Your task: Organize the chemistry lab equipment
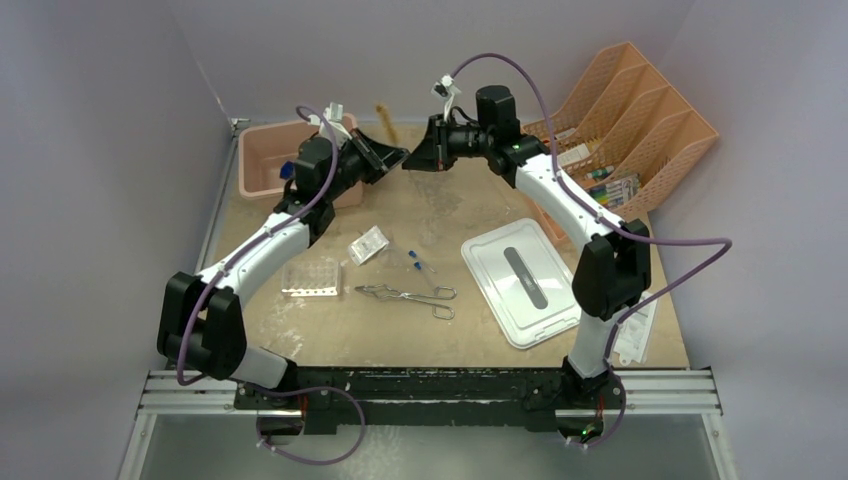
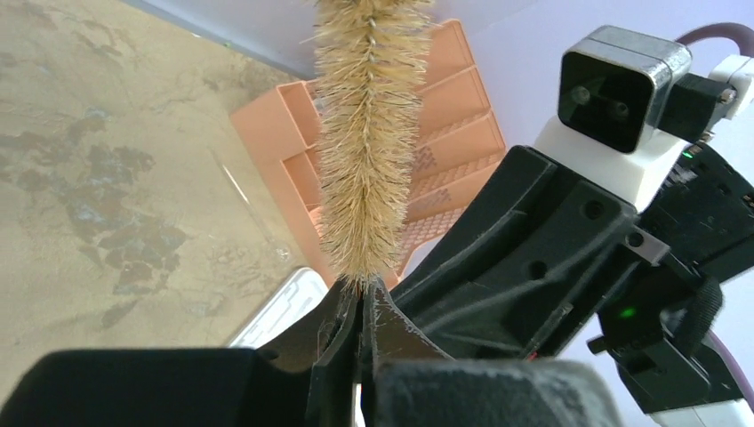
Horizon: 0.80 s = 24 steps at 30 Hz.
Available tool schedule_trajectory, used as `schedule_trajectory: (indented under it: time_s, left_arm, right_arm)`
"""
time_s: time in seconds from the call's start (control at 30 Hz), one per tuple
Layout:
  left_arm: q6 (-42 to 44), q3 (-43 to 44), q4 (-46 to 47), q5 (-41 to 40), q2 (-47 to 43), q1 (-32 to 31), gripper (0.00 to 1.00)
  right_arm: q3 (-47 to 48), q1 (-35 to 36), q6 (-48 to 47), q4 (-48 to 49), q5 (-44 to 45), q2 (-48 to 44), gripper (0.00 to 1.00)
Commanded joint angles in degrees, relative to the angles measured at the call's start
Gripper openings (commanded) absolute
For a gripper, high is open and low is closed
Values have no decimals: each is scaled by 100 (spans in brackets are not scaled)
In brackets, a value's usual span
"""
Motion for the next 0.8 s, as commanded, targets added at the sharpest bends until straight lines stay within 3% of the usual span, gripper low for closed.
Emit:
schedule_trajectory:
  time_s: [0.0, 0.1, 0.23, 0.4, 0.57, 0.77]
  left_arm:
    - [198, 296, -196, -608, -202, -13, 0]
    - [361, 606, -1029, -1508, -276, 68, 0]
    - [-113, 859, -1851, -2822, -355, 408, 0]
    - [-1067, 912, -2565, -4391, -423, 771, 0]
    - [-1810, 1711, -3732, -5958, -131, 816, 0]
    - [-3001, 2862, -5694, -6542, 704, 879, 0]
  right_arm:
    - [103, 11, -181, -27, 196, -251, 25]
    - [59, -14, -301, -214, 648, -450, 47]
    - [-109, -98, -209, -325, 1737, -856, 66]
    - [-259, -155, -325, -586, 2640, -1175, 70]
    - [-651, -161, -403, -606, 2936, -1453, 70]
    - [-922, -161, -398, -586, 3058, -1549, 70]
